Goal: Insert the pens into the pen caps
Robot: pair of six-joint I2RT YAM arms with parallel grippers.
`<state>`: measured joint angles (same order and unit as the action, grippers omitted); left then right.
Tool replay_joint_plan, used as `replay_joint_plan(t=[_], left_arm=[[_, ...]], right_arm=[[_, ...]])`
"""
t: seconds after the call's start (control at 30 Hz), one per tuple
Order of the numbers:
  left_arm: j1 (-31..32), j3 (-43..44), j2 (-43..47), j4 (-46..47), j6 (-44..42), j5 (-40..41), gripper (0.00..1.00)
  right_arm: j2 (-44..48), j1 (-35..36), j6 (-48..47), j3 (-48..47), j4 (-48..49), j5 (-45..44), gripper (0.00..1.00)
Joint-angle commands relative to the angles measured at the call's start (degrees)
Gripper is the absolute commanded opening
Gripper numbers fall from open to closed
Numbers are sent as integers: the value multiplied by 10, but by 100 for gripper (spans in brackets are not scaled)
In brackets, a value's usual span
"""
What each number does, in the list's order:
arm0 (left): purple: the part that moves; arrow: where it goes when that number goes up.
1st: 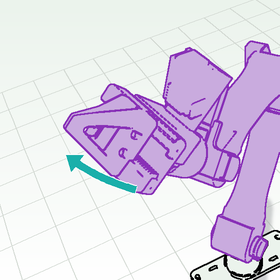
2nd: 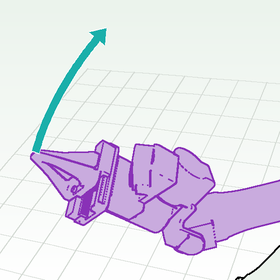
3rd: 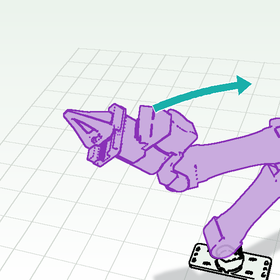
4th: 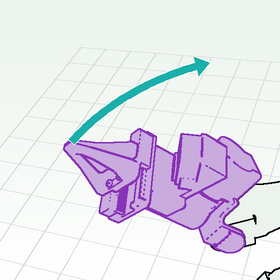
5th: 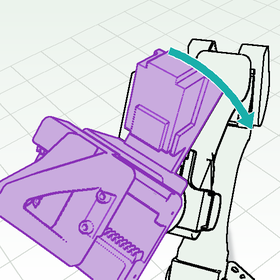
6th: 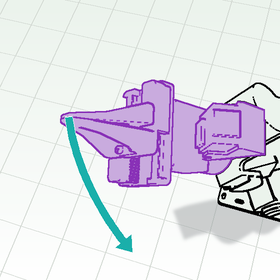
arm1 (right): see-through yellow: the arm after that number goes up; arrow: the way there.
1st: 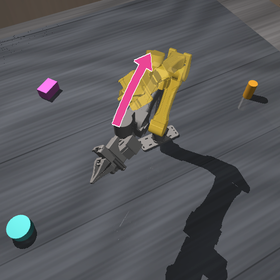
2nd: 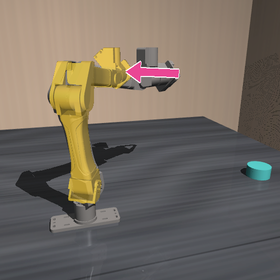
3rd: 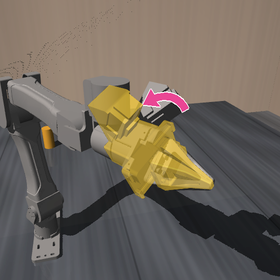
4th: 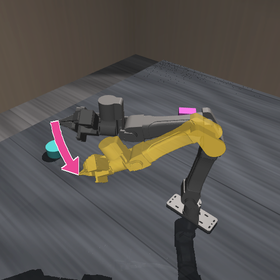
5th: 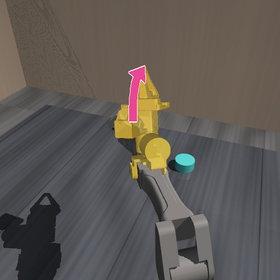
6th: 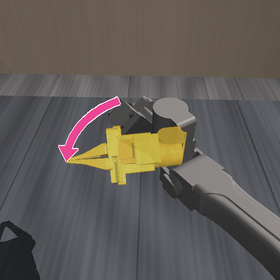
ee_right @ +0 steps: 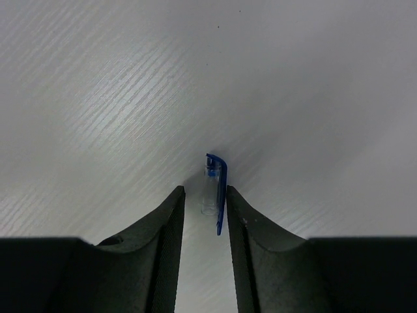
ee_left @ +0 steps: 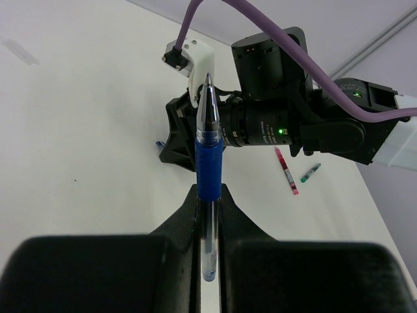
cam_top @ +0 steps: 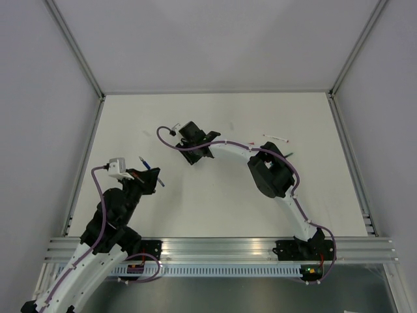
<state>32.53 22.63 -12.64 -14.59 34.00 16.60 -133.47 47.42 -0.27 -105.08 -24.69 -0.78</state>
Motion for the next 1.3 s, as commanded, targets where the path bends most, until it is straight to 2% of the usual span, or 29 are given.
replay_joint_plan(t=[0.0,0.07,0.17,0.27,0.3,0.43,0.53,0.57,0.67,0.7,0.8,0.83,0.9,0.93,0.97,1.03,1.13,1.27], left_arm=[[-1,6,7,-4,9,14,2],[-1,6,7,-4,9,14,2],[-1,5,7,-3,10,6,2],[-1,1,3,8,5,-10,2],[-1,0,-5,15,-2,-31,2],[-1,6,-54,27,-13,-66,2],[-1,-1,-90,77,-27,-155,2],[-1,-8,-98,117,-35,-222,2],[-1,-20,-136,190,-43,-329,2],[-1,-22,-146,232,-40,-392,2],[0,-40,-172,328,-14,-502,2],[0,-50,-175,348,-4,-519,2],[0,-56,-176,372,17,-544,2],[0,-59,-174,394,25,-551,2],[0,-67,-172,408,36,-560,2],[-1,-72,-171,441,49,-586,2],[0,-77,-172,468,68,-617,2],[0,-80,-164,487,81,-630,2]], right_arm=[[-20,0,-3,-17,-26,-6,38],[-22,0,0,-17,-27,-5,35],[-24,0,2,-19,-33,-6,24],[-14,-1,2,-17,-43,-6,10],[-8,0,19,-15,-47,-6,1],[58,-1,47,-1,-58,-38,0],[136,0,70,40,-58,-64,0],[161,-1,76,51,-55,-70,0],[264,-1,102,119,-22,-71,0],[289,0,111,138,-9,-66,0],[402,-1,171,232,72,-48,0],[461,0,192,288,132,-41,0],[519,6,243,347,202,-27,0],[568,9,256,402,281,-15,0],[589,14,268,426,315,4,0],[631,31,293,463,408,25,0],[652,69,294,504,477,30,0],[648,105,302,514,546,29,0]])
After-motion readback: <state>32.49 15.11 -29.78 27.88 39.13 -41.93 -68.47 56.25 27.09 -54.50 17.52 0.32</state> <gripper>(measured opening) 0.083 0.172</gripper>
